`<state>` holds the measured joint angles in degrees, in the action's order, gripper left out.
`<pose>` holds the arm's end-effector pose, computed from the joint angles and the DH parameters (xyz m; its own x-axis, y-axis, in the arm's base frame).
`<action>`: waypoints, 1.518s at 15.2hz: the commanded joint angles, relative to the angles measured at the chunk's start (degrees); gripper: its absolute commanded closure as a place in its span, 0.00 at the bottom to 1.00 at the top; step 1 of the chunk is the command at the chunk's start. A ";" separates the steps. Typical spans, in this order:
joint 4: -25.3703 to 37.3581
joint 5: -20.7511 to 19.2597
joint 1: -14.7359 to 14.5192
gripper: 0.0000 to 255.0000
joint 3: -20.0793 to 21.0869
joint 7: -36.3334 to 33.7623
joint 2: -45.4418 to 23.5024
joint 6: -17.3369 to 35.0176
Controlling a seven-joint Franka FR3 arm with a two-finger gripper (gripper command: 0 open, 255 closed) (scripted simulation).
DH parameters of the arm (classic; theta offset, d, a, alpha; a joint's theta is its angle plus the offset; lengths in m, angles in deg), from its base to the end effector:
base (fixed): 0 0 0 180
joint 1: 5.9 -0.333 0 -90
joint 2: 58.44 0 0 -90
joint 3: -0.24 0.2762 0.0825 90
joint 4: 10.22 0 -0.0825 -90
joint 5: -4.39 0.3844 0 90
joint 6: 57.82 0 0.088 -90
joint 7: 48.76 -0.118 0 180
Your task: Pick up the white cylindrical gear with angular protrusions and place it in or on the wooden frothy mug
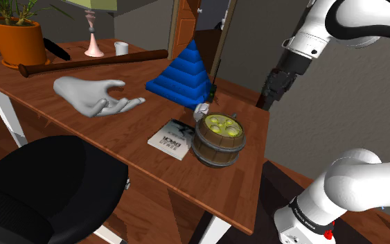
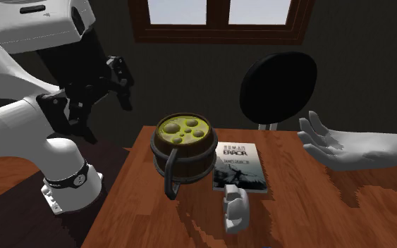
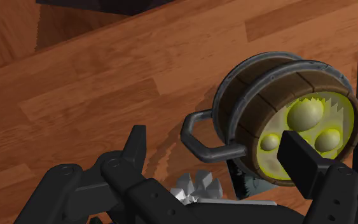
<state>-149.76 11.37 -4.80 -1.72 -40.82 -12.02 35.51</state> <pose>0.3337 -0.0054 0.5280 0.9959 0.0871 0.0229 0.0895 -0.9855 -0.1441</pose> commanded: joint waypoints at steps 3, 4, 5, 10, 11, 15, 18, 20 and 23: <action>-0.96 1.32 0.35 0.00 2.64 -4.37 -2.00 4.20; -1.28 1.90 0.57 0.00 3.96 -6.54 -3.19 6.30; -1.47 2.42 0.81 0.00 5.28 -8.70 -4.49 8.40; -0.76 3.69 2.39 0.00 11.58 -19.68 -12.56 18.59; -0.28 3.64 2.84 0.00 12.80 -21.94 -14.44 20.51; 2.64 2.08 5.06 0.00 17.46 -31.43 -22.59 27.57; 5.84 -0.75 7.02 0.00 20.60 -39.22 -29.22 31.99; 8.43 -3.52 8.33 0.00 22.42 -44.80 -33.82 34.40; 11.99 -7.69 9.56 0.00 24.02 -51.84 -39.48 36.61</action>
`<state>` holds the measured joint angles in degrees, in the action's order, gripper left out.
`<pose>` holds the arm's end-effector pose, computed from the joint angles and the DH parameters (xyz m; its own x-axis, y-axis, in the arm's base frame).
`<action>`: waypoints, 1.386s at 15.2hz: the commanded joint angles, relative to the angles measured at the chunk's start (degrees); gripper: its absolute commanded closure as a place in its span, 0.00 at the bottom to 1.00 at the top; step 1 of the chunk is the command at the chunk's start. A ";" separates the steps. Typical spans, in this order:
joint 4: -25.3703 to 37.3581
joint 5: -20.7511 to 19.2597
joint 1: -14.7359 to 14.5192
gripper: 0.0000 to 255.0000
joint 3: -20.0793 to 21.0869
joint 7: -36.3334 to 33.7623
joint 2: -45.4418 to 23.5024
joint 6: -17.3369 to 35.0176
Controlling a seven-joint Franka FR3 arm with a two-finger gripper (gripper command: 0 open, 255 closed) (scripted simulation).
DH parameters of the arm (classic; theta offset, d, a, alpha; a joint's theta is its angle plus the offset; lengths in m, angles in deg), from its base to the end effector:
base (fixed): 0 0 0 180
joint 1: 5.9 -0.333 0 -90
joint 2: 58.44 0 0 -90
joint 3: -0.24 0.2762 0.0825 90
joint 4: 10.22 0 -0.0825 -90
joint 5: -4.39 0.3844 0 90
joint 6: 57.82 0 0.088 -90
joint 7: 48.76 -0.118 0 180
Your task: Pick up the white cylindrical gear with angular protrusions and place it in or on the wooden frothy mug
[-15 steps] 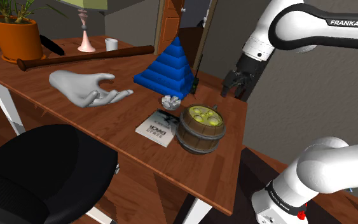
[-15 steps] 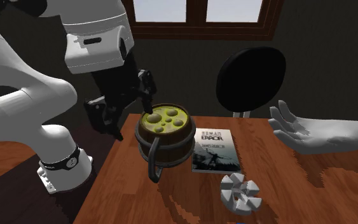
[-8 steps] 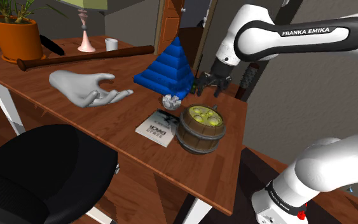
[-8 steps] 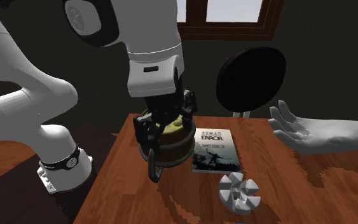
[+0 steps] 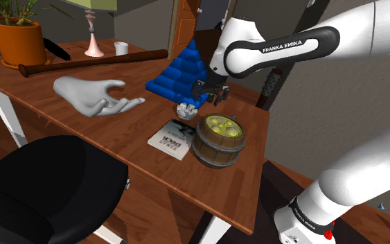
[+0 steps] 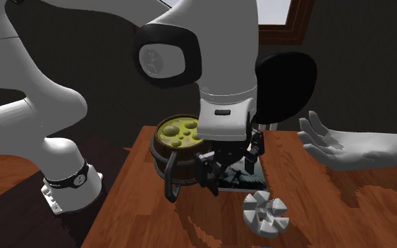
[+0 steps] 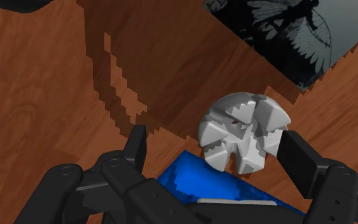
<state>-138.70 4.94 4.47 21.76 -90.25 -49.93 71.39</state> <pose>0.5112 0.1023 0.3900 0.8491 -0.5084 0.1433 -0.5044 -0.8610 -0.0653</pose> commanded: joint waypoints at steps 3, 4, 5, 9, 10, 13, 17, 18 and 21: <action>0.06 -2.03 0.33 0.00 0.63 -2.96 -3.05 2.97; -0.20 -2.31 0.36 0.00 0.67 -3.16 -3.56 3.71; -0.45 -2.61 0.39 0.00 0.71 -3.37 -4.09 4.45; -1.05 -3.43 0.47 0.00 0.78 -3.95 -5.51 6.34; -1.04 -3.43 0.47 0.00 0.78 -3.95 -5.51 6.34; -1.04 -3.43 0.47 0.00 0.78 -3.95 -5.51 6.34; -1.05 -3.43 0.47 1.00 0.78 -3.95 -5.50 6.33; -1.05 -3.43 0.47 1.00 0.78 -3.95 -5.50 6.33; -1.05 -3.43 0.47 1.00 0.78 -3.95 -5.50 6.33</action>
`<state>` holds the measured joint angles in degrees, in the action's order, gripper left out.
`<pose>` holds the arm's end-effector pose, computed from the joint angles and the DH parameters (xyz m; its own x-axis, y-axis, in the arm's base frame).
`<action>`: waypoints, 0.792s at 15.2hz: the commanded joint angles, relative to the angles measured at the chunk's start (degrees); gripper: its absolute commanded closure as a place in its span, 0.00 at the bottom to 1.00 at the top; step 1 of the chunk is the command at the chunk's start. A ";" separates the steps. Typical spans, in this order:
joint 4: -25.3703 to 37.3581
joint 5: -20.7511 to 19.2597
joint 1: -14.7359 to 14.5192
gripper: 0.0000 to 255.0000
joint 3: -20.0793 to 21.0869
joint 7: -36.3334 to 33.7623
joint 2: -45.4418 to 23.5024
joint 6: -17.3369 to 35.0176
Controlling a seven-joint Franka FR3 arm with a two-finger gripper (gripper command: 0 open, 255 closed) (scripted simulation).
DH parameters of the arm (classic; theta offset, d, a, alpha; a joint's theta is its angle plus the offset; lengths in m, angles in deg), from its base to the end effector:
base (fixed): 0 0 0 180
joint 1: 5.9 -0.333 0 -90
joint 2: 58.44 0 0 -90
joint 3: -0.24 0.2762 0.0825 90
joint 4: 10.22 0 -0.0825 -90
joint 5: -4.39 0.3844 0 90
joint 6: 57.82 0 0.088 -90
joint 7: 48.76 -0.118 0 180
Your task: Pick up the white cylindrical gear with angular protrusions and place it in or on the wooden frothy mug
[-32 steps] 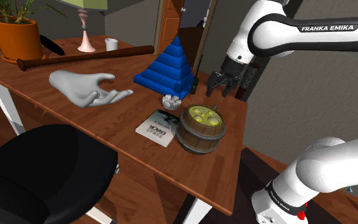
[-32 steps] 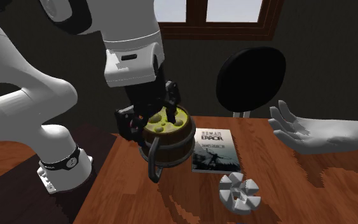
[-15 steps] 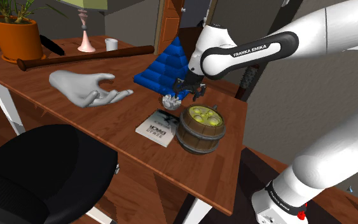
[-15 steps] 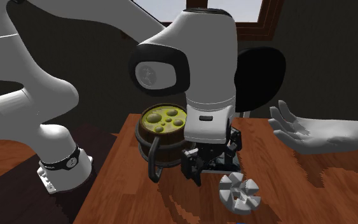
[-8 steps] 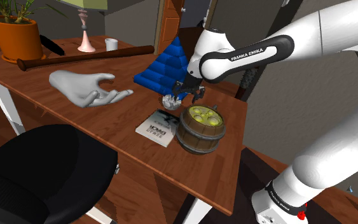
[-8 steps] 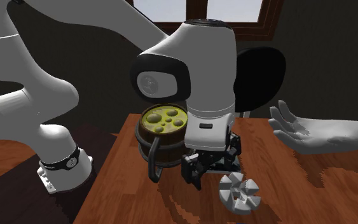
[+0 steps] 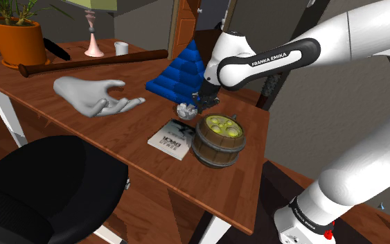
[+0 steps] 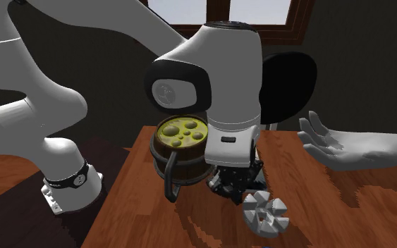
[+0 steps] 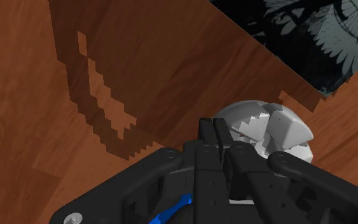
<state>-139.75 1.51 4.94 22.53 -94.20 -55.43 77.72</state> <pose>0.5210 0.1045 0.3459 0.8357 -0.5286 0.1491 -0.5250 -0.8486 -0.0657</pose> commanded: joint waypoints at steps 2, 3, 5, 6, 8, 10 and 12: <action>0.00 0.00 0.00 1.00 0.00 0.00 0.00 0.00; 0.00 0.00 0.00 1.00 0.00 0.00 0.00 0.00; 0.00 0.00 0.00 0.00 0.00 0.00 0.00 0.00; 4.61 0.28 0.30 0.00 -0.37 1.67 -2.63 -4.20; 14.55 0.21 0.73 0.00 -0.89 4.28 -8.59 -12.73; 20.16 -0.06 0.80 0.00 -1.08 5.35 -12.08 -17.29; 19.28 -0.33 0.74 0.00 -1.13 5.16 -12.65 -15.88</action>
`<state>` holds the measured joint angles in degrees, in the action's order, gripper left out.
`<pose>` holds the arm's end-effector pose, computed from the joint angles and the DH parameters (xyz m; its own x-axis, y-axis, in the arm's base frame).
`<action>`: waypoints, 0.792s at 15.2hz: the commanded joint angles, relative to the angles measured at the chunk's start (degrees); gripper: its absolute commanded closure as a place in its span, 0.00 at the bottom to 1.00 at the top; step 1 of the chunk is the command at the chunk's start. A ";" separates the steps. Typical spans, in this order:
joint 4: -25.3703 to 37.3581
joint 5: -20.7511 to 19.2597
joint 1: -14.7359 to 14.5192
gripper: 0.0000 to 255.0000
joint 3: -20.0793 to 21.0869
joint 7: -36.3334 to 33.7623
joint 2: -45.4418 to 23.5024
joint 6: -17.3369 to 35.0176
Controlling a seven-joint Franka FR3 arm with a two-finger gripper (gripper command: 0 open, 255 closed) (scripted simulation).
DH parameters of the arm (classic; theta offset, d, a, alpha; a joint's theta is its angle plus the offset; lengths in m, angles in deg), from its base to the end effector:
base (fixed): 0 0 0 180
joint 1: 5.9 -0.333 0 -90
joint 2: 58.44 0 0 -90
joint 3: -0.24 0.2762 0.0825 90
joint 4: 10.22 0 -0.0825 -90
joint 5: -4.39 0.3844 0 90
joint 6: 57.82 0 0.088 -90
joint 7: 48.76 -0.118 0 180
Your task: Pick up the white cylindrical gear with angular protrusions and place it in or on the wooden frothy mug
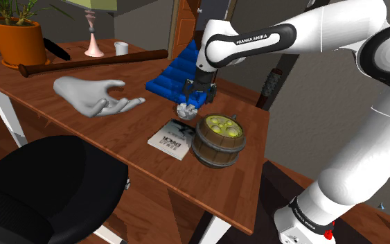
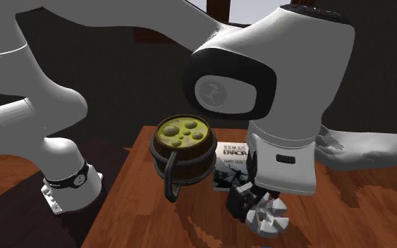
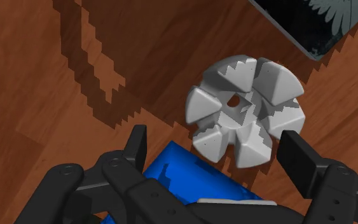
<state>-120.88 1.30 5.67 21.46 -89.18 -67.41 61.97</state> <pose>0.5804 0.0913 0.3629 0.8702 -0.4926 0.0047 -0.4925 -0.8702 -0.0162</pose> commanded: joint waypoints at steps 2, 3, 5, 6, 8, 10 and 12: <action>-0.42 -0.41 -0.06 0.00 -0.10 -0.06 -1.28 1.27; -0.80 -0.57 -0.10 0.00 -0.13 -0.16 -1.62 1.96; -1.75 -1.01 -0.20 0.00 -0.22 -0.46 -2.51 3.74; -1.76 -1.00 -0.20 0.00 -0.22 -0.45 -2.50 3.74; -1.75 -1.01 -0.20 0.00 -0.22 -0.45 -2.51 3.74; -1.75 -1.01 -0.20 0.00 -0.22 -0.45 -2.51 3.74; -1.75 -1.01 -0.20 0.00 -0.22 -0.45 -2.51 3.74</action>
<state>-122.63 0.29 5.47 21.24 -89.63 -69.92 65.70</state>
